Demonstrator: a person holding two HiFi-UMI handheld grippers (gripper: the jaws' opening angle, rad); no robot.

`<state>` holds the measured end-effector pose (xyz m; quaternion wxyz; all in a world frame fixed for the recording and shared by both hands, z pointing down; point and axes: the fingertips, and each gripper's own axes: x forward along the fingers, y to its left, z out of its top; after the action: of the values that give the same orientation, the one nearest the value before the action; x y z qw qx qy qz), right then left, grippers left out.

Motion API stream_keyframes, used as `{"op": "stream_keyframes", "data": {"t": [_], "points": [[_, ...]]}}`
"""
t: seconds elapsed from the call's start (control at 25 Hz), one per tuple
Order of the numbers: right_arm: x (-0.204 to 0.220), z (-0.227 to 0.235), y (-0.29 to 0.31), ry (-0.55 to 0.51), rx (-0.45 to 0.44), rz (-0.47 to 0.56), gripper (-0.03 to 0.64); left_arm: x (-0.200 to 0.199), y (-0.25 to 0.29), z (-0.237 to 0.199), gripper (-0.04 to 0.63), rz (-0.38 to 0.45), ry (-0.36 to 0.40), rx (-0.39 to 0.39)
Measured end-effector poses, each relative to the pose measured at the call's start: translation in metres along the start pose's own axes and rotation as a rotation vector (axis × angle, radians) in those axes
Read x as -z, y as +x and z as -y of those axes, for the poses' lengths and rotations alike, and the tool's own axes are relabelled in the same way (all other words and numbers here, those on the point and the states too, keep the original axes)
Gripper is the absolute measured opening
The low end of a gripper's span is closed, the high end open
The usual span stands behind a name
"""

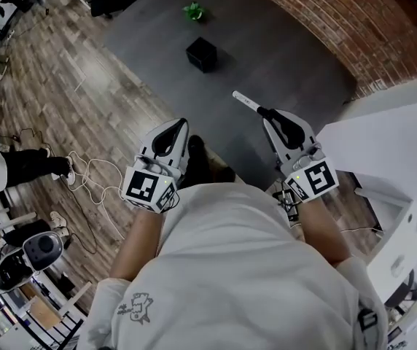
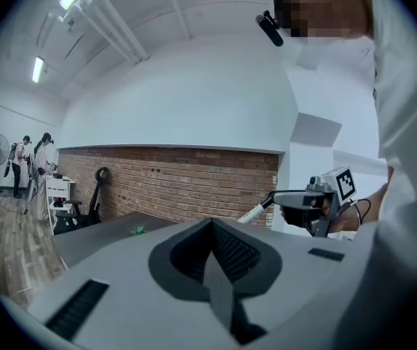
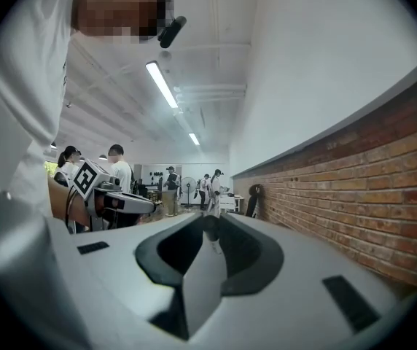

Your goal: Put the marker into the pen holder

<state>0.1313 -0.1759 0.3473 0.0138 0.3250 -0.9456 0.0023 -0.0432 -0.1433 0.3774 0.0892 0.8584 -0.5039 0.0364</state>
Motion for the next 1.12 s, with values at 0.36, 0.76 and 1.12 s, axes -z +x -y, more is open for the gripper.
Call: {"op": "stream_keyframes", "data": {"t": [0.36, 0.76, 1.12], "points": [[0.018, 0.014, 0.035, 0.019, 0.027, -0.034, 0.077, 0.01, 0.025, -0.035, 0.011, -0.038, -0.019, 0.027], [0.031, 0.035, 0.102, 0.014, 0.036, -0.077, 0.077, 0.016, 0.064, -0.09, 0.011, -0.08, -0.037, 0.061], [0.049, 0.049, 0.16, 0.018, 0.041, -0.118, 0.077, 0.026, 0.099, -0.133, 0.011, -0.122, -0.047, 0.11]]}}
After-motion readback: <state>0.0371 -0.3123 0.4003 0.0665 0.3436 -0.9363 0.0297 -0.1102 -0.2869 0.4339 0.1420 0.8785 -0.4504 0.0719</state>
